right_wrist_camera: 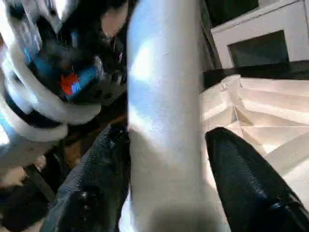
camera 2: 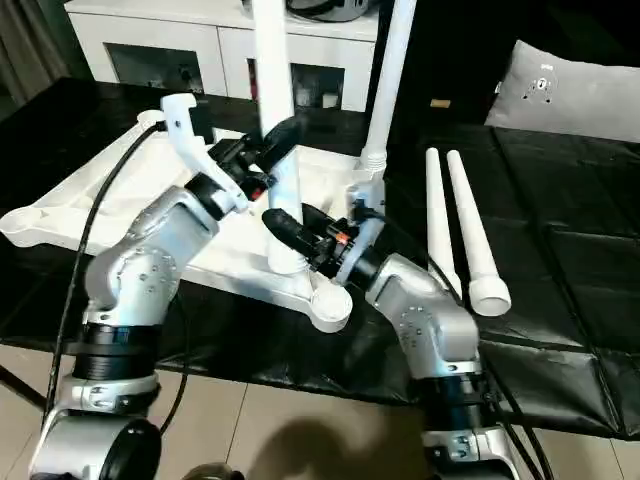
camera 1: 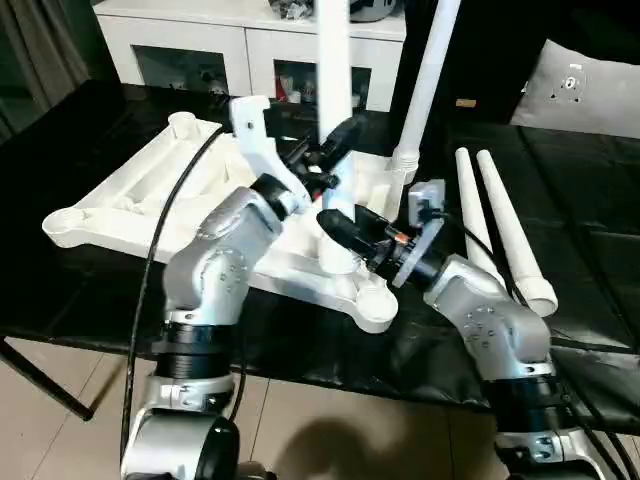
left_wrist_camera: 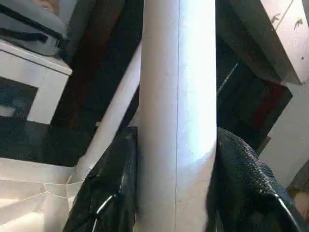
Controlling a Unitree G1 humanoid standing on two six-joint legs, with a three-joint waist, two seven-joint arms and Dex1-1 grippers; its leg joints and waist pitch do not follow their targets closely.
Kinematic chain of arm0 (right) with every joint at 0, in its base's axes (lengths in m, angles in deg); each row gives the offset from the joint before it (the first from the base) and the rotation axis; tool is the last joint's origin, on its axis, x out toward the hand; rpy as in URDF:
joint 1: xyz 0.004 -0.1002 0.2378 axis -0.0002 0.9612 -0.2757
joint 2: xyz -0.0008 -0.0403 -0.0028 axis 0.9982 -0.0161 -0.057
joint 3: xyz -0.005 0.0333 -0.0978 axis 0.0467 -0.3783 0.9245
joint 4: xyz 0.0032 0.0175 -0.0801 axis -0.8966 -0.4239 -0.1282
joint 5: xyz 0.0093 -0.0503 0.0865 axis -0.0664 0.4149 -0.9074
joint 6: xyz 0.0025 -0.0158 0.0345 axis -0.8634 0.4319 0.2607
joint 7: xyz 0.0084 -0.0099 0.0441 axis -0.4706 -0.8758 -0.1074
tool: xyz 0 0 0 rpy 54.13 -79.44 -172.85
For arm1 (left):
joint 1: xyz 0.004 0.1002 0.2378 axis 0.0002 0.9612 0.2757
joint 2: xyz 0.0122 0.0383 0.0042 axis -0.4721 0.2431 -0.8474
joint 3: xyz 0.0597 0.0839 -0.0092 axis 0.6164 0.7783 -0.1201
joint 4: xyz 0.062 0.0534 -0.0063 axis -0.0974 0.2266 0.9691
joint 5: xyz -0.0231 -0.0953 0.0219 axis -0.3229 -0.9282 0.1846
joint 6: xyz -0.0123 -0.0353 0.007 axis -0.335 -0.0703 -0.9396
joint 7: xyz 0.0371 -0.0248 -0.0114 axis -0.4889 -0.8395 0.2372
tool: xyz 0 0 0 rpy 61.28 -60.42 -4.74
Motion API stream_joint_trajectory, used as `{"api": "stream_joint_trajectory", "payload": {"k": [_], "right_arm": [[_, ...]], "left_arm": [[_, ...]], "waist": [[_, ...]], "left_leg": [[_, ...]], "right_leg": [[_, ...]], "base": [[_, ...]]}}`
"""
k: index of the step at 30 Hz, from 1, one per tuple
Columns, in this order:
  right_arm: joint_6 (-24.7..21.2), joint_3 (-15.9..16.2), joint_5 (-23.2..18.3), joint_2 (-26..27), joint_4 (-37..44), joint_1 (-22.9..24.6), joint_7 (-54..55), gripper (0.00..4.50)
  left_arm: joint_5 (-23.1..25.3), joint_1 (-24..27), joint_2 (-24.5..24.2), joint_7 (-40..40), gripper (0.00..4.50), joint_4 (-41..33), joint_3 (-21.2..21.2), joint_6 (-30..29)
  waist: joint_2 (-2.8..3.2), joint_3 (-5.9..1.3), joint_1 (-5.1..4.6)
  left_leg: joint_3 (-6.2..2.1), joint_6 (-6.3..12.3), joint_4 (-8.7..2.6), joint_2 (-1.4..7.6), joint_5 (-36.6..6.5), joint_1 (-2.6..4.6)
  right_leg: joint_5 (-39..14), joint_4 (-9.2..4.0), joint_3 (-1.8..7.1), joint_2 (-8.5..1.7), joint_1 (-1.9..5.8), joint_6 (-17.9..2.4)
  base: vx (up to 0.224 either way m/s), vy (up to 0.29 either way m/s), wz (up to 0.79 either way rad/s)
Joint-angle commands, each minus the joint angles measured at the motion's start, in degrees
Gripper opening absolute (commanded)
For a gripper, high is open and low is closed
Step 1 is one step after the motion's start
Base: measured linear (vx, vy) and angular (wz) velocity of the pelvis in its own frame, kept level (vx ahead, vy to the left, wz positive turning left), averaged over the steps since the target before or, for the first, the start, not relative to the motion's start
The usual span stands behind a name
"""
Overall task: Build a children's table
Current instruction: Pick table leg
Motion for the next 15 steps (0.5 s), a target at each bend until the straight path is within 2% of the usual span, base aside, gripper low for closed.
{"api": "stream_joint_trajectory", "payload": {"k": [1, 5, 10, 11, 12, 15], "right_arm": [[-1.79, -2.82, -2.9, -1.2, 1.8, -0.07, -0.82, 3.09], [-2.97, -4.25, -4.21, -3.27, 2.6, 0.25, -1.87, 3.44], [-1.52, -1.72, -0.47, -7.01, 3.44, 0.56, -3.1, 3.88], [-1.67, -1.56, -0.4, -7.25, 3.61, 0.58, -3.19, 3.95], [-2.52, -0.64, -0.51, -8.68, 4.73, 0.73, -4.82, 4.15], [-4.08, 0.42, -2.28, -10.83, 5.74, 0.74, -9.72, 4.25]], "left_arm": [[-1.79, 0.23, -0.68, -1.61, 1.82, -0.61, -0.3, -2.21], [-3.34, 0.49, -0.92, -3.27, 1.82, -1.1, -0.13, -3.33], [-4.65, 0.94, -2.7, -7.88, 1.82, -2.12, 1.75, -4.45], [-4.66, 1.0, -2.89, -8.36, 1.82, -2.21, 1.95, -4.46], [-4.7, 1.58, -4.07, -12.08, 1.82, -2.94, 3.36, -4.0], [-5.49, 2.73, -5.65, -18.38, 1.82, -4.47, 5.27, -3.23]], "waist": [[-0.44, -4.16, 0.02], [-0.4, -4.21, 0.28], [-0.66, -4.16, 0.39], [-0.61, -4.19, 0.45], [-0.46, -4.14, 0.4], [-0.42, -4.16, 0.33]], "left_leg": [[-0.96, 1.16, -3.89, 2.87, -7.68, 0.31], [-0.91, 1.28, -3.8, 2.87, -7.18, 0.37], [-0.81, 0.67, -3.8, 2.75, -7.06, 0.31], [-0.89, 0.74, -3.82, 2.77, -6.81, 0.29], [-0.89, 0.88, -3.82, 2.78, -6.9, 0.28], [-0.88, 1.47, -3.77, 2.8, -7.03, 0.32]], "right_leg": [[-10.92, -3.98, 3.18, -3.89, 3.48, -8.19], [-10.85, -4.01, 3.16, -3.85, 3.48, -8.33], [-11.88, -4.12, 3.15, -3.91, 3.51, -7.87], [-12.06, -4.04, 3.15, -3.88, 3.58, -7.63], [-12.06, -4.09, 3.18, -3.89, 3.52, -7.54], [-11.91, -4.09, 3.19, -3.86, 3.55, -7.58]], "base": [[0.0, 0.0, 0.0], [0.0, 0.0, 0.0], [0.0, 0.0, 0.0], [0.0, 0.0, 0.0], [0.0, 0.0, 0.0], [0.0, 0.0, 0.0]]}}
